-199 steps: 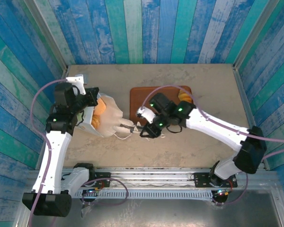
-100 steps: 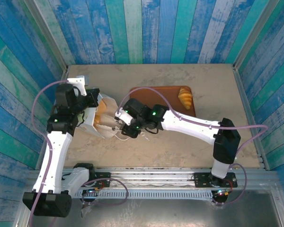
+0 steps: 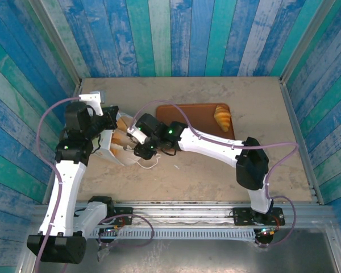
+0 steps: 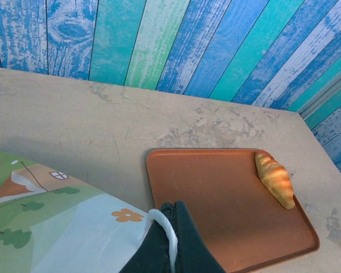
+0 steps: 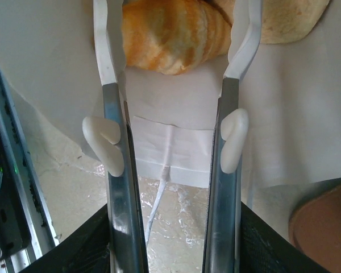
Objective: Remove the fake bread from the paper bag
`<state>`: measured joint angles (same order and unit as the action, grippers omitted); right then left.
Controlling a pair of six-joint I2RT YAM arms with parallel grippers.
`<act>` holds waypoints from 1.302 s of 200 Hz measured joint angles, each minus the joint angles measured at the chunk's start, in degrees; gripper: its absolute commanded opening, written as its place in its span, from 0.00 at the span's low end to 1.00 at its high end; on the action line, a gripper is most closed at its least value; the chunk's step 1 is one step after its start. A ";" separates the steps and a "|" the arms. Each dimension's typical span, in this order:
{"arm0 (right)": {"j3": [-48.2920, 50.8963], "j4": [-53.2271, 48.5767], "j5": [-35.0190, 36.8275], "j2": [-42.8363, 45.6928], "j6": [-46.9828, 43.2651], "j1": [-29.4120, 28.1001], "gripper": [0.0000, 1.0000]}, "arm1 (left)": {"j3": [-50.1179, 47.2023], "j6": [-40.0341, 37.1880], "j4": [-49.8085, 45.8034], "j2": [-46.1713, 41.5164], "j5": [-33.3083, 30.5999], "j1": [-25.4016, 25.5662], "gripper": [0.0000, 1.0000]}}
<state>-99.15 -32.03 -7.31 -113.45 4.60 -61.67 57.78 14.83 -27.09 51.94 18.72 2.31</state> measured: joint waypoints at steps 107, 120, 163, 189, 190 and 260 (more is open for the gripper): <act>-7.54 1.46 -7.34 -8.76 8.46 2.21 0.47 | -1.70 0.09 1.05 -0.81 1.53 0.00 0.00; -7.69 1.60 -7.67 -8.87 9.16 2.32 0.42 | -1.75 0.20 1.31 -0.81 1.53 0.00 0.00; -3.50 2.54 -5.57 -5.27 8.81 2.56 0.38 | -2.40 0.92 1.88 -0.81 0.17 0.00 0.00; 0.94 1.99 -2.21 -0.17 7.54 2.51 0.39 | -2.73 1.55 2.12 -0.81 -0.68 0.00 0.00; 1.03 1.95 -2.10 -0.04 7.52 2.51 0.39 | -2.73 1.55 2.14 -0.81 -0.70 0.00 0.00; 3.15 0.98 0.13 3.45 6.97 2.62 0.46 | -2.75 1.88 3.15 -0.81 -0.57 0.00 0.00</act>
<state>-96.01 -31.05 -7.18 -110.00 11.57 -59.05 55.02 16.71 -23.94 51.13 18.15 2.31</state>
